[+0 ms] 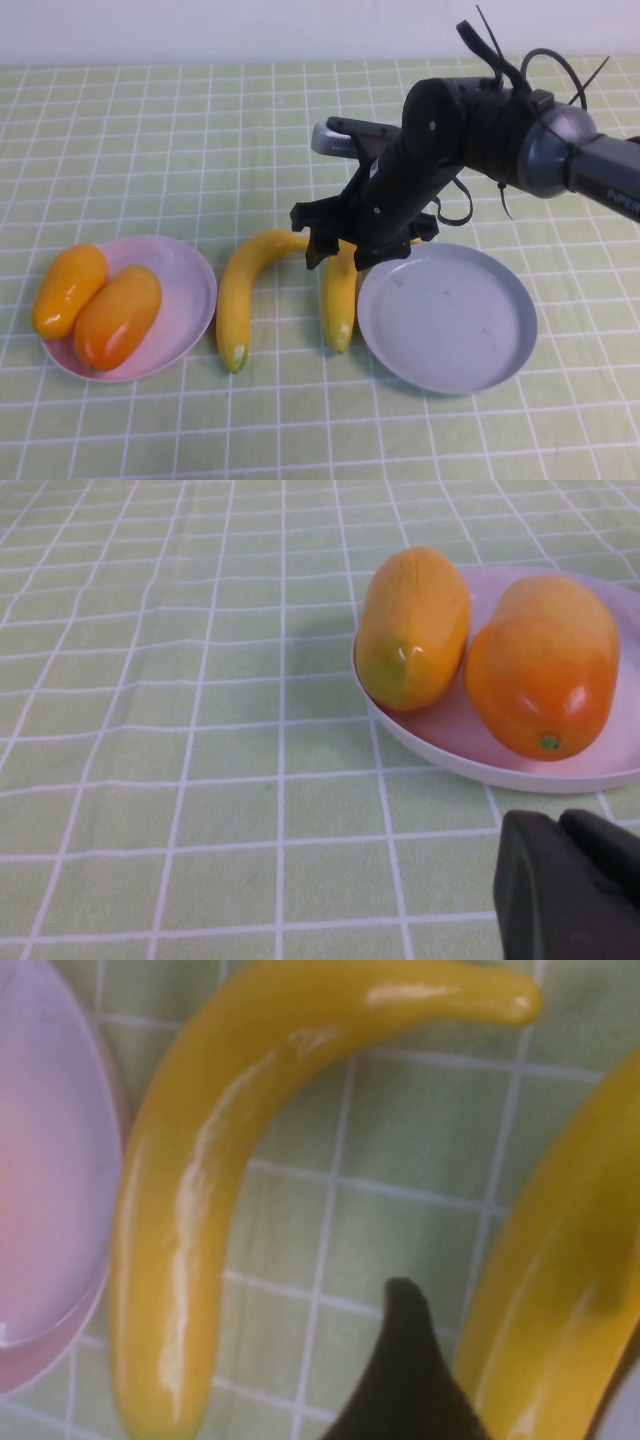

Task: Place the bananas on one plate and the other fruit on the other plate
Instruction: Put another type of fruit in the right plate

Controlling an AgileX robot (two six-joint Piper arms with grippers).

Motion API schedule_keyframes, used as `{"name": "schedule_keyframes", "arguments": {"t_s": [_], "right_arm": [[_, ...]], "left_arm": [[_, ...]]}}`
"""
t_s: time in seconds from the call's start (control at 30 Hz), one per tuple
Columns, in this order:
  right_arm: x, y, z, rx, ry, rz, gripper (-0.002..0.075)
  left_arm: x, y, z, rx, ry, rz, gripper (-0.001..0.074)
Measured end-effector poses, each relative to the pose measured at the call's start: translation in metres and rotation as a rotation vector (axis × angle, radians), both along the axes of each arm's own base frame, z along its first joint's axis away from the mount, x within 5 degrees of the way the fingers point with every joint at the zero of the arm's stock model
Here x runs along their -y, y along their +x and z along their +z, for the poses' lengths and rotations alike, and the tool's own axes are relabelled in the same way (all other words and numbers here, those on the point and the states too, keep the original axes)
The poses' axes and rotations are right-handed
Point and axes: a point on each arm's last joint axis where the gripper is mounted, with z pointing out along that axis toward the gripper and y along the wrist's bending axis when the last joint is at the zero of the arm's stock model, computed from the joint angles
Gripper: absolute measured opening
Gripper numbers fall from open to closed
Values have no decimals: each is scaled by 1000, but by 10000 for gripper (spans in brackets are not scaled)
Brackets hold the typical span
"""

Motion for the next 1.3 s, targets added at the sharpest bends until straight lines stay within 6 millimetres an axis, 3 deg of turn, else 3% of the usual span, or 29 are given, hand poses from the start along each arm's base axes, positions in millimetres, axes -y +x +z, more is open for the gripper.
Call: {"name": "schedule_keyframes", "arguments": {"t_s": [0.4,0.7,0.87,0.93,1.13,1.3], "right_arm": [[1,13,-13,38,-45,-82,444],[-7,24,-40,16,-51,-92,441],[-9,27,-42,29,-40,-97,358],[-9,27,-41,36,-35,-98,318],[-12,32,-24,69,-11,-95,321],[-1,19,21,129,-15,-77,321]], "left_arm": [[0,0,0,0,0,0,0],[0,0,0,0,0,0,0],[0,0,0,0,0,0,0],[0,0,0,0,0,0,0],[0,0,0,0,0,0,0],[0,0,0,0,0,0,0]]}}
